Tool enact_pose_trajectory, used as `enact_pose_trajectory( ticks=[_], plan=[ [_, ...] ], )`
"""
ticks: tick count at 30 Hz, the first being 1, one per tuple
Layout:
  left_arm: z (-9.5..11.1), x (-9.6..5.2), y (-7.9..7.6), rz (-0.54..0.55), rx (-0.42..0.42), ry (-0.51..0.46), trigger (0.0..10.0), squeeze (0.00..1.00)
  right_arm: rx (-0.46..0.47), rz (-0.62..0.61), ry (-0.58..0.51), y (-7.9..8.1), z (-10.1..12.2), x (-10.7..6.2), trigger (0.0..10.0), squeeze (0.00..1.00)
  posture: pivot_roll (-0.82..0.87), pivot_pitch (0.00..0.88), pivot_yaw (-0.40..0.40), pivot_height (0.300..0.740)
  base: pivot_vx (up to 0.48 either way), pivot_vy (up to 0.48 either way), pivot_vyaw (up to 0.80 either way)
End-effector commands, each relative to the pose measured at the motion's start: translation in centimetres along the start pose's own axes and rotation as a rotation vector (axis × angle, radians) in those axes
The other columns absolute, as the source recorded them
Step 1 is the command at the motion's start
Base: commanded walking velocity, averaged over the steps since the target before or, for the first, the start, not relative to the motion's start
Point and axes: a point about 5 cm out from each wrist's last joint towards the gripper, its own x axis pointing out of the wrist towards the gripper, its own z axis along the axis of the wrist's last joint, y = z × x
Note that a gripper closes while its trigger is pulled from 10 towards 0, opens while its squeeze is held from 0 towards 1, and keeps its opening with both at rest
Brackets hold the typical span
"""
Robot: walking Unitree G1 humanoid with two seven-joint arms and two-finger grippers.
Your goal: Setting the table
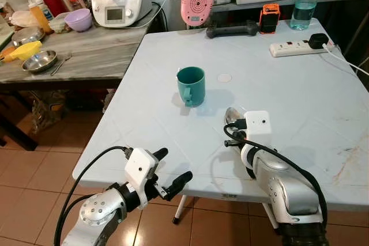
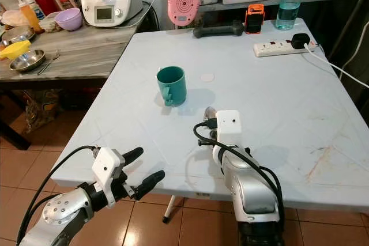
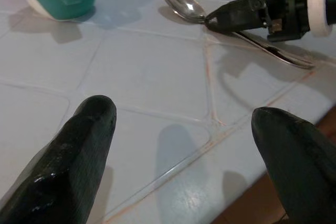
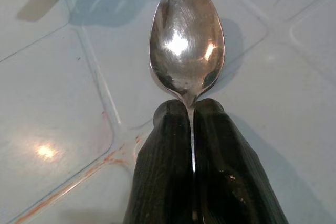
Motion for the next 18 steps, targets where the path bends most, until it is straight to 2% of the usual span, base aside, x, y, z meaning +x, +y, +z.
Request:
enact_pose_trajectory(
  ticks=[1,5,8,9,11,14,16,18],
  plan=[
    [0.4,0.0,1.0,0.037,-0.011,-0.026,10.0,0.00,-0.014,-0.050,-0.015,-0.6,-0.6,-0.1,0.0,0.00,-0.21,0.060,0.154,0.740,0.000,0.000,0.00],
    [0.8,0.1,1.4,0.059,-0.023,-0.049,10.0,0.00,-0.034,-0.078,-0.101,-1.0,0.5,-0.3,0.0,0.00,-0.21,0.060,0.154,0.740,0.000,0.000,0.00],
    [0.9,0.3,2.4,0.126,-0.029,-0.067,10.0,0.00,-0.041,-0.118,-0.185,-1.4,1.8,-0.7,0.0,0.00,-0.22,0.055,0.153,0.740,0.000,0.000,0.00],
    [1.0,0.3,3.2,0.198,-0.014,-0.076,10.0,0.00,-0.033,-0.139,-0.257,-1.6,2.7,-0.9,0.0,0.00,-0.23,0.054,0.154,0.740,0.000,0.000,0.00],
    [1.1,0.2,4.1,0.281,-0.014,-0.091,10.0,0.00,-0.032,-0.145,-0.304,-1.6,3.4,-1.2,0.0,0.00,-0.23,0.052,0.155,0.740,0.000,0.000,0.00],
    [1.5,-0.2,5.8,0.433,-0.026,-0.134,10.0,0.00,-0.068,-0.185,-0.383,-1.8,4.5,-1.6,0.0,0.00,-0.23,0.050,0.157,0.740,0.000,0.000,0.00],
    [1.8,-0.6,7.0,0.556,-0.029,-0.163,10.0,0.00,-0.125,-0.219,-0.466,-1.8,5.9,-2.1,0.0,0.00,-0.23,0.050,0.157,0.740,0.000,0.000,0.00],
    [1.9,-0.8,7.3,0.594,-0.028,-0.175,10.0,0.00,-0.131,-0.216,-0.492,-1.7,6.3,-2.2,0.0,0.00,-0.23,0.050,0.157,0.740,0.000,0.000,0.00]
  ],
)
